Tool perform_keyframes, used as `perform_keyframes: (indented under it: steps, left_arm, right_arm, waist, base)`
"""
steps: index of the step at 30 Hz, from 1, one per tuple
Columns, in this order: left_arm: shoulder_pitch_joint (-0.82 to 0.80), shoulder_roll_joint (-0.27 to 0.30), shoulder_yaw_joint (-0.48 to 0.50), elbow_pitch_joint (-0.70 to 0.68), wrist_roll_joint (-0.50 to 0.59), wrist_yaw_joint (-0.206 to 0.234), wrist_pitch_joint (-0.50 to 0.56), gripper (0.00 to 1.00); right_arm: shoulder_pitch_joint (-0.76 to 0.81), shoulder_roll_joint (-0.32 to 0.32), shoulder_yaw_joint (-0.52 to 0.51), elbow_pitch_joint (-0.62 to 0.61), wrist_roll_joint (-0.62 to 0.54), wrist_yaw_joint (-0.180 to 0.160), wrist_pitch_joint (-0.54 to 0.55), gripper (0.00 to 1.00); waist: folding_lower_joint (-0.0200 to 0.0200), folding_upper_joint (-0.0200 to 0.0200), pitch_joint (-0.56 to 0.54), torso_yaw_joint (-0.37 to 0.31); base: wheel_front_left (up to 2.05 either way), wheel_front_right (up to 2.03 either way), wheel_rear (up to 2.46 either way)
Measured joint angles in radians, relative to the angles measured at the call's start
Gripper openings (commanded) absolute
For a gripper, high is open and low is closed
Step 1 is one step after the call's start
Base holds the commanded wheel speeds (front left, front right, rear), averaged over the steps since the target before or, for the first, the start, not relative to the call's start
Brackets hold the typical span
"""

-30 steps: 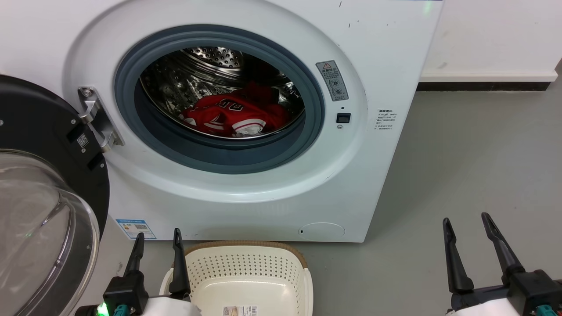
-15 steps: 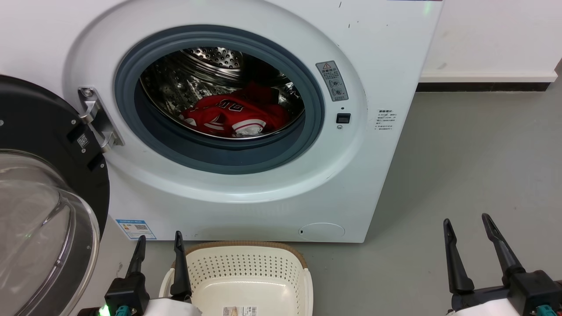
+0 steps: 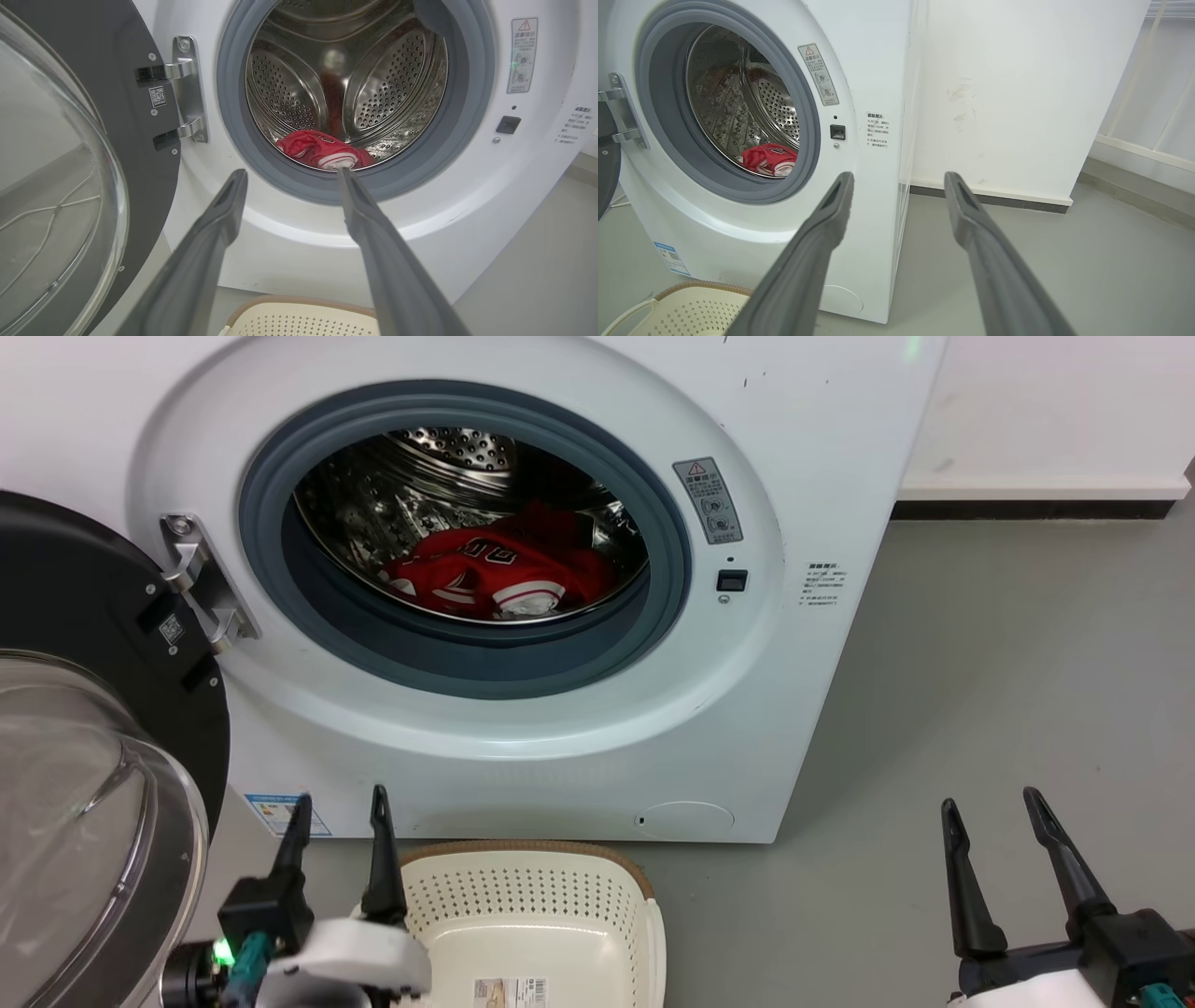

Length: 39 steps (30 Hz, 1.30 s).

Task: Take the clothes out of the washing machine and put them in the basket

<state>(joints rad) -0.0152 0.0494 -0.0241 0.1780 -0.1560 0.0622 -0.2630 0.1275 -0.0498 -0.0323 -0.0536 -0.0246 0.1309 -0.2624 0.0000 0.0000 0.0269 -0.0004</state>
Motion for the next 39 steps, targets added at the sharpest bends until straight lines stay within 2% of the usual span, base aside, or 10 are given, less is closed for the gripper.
perform_keyframes:
  steps: [12, 17, 30, 35, 39]
  left_arm:
    - [-0.388, 0.021, 0.053, 0.212, 0.043, -0.093, 0.000, 1.00]
    - [-0.570, 0.067, 0.053, 0.353, 0.067, -0.123, 0.000, 1.00]
    - [-0.996, 0.182, 0.031, 0.730, 0.110, -0.132, 0.005, 1.00]
    - [-1.162, 0.253, 0.011, 0.854, 0.131, -0.137, 0.068, 1.00]
    - [-1.278, 0.284, -0.014, 0.916, 0.154, -0.140, 0.119, 1.00]
  right_arm:
    - [-0.085, 0.000, 0.013, -0.015, 0.000, 0.000, 0.000, 1.00]
    - [-0.131, 0.000, 0.025, -0.021, 0.019, 0.000, 0.000, 1.00]
    - [-0.245, -0.001, 0.054, -0.043, 0.066, 0.000, 0.000, 1.00]
    - [-0.281, -0.001, 0.062, -0.055, 0.092, 0.000, 0.000, 1.00]
    - [-0.302, -0.002, 0.065, -0.058, 0.110, 0.000, 0.000, 1.00]
  waist:
    - [0.0001, 0.0000, 0.131, -0.038]
    - [0.0002, 0.0000, 0.213, -0.072]
    - [0.0003, 0.0000, 0.416, -0.179]
    - [0.0003, 0.0000, 0.497, -0.211]
    - [0.0002, 0.0000, 0.560, -0.233]
  base:
    - [0.00, 0.00, 0.00]
    - [0.00, 0.00, 0.00]
    - [0.00, 0.00, 0.00]
    - [0.00, 0.00, 0.00]
    - [0.00, 0.00, 0.00]
